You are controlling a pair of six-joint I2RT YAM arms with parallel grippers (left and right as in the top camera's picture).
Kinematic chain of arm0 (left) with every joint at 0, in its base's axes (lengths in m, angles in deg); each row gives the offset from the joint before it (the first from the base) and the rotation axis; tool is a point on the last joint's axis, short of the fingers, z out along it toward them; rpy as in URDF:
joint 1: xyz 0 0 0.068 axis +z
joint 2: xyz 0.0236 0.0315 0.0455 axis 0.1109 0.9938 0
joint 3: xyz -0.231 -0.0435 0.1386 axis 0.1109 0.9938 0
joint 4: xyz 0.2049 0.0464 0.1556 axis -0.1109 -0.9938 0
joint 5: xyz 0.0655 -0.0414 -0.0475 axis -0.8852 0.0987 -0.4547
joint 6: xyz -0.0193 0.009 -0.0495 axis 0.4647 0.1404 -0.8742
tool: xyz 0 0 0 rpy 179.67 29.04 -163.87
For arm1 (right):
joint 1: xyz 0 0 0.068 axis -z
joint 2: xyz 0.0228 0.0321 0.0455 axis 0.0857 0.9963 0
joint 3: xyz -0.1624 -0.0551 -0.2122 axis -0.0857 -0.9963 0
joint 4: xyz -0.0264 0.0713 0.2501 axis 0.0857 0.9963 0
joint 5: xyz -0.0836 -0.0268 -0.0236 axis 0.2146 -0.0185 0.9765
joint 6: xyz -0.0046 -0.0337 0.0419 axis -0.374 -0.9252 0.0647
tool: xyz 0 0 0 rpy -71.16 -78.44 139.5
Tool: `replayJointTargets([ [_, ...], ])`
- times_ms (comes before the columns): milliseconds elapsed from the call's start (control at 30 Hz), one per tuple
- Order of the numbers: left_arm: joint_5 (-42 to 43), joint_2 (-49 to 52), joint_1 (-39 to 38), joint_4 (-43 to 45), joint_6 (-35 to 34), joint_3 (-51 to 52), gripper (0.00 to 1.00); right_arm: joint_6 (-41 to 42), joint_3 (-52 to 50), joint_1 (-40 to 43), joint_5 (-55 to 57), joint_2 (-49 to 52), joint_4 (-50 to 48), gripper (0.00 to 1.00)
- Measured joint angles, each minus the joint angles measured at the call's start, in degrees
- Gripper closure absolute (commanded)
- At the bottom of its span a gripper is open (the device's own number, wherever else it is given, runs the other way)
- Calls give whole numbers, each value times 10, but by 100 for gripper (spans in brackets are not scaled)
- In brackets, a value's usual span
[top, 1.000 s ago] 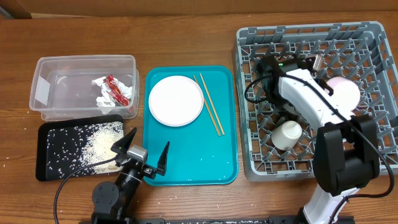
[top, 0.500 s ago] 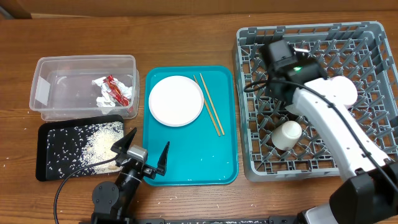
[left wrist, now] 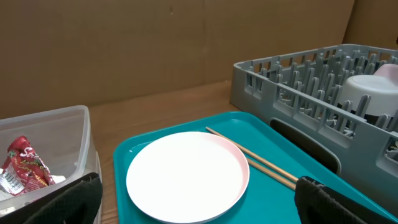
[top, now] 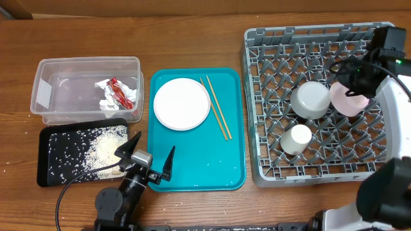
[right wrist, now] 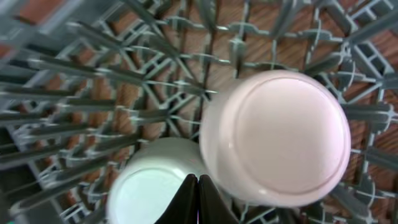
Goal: Sort waste into correct bins and load items into the dishwasher
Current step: 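Place the pink bowl upside down in the dish rack, then grasp the edge of the white plate with the right gripper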
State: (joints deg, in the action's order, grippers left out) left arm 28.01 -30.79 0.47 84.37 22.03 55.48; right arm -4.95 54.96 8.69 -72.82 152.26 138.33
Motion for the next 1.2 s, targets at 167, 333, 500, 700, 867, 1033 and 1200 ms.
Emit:
replayJointTargets([
  [167, 0, 0, 0, 0, 0, 0, 0, -1, 0, 3, 16, 65, -9, 96],
  [333, 0, 0, 0, 0, 0, 0, 0, -2, 0, 5, 46, 70, -6, 96],
  [500, 0, 0, 0, 0, 0, 0, 0, -15, 0, 6, 5, 69, 3, 96],
  [700, 0, 0, 0, 0, 0, 0, 0, -45, 0, -21, -120, 50, 42, 89],
  [867, 0, 0, 0, 0, 0, 0, 0, -87, 2, -146, -226, 15, 96, 66],
  [1033, 0, 0, 0, 0, 0, 0, 0, -89, -16, -349, -227, 14, 42, 54],
  [1200, 0, 0, 0, 0, 0, 0, 0, -18, -44, -481, -155, 18, -76, 54],
])
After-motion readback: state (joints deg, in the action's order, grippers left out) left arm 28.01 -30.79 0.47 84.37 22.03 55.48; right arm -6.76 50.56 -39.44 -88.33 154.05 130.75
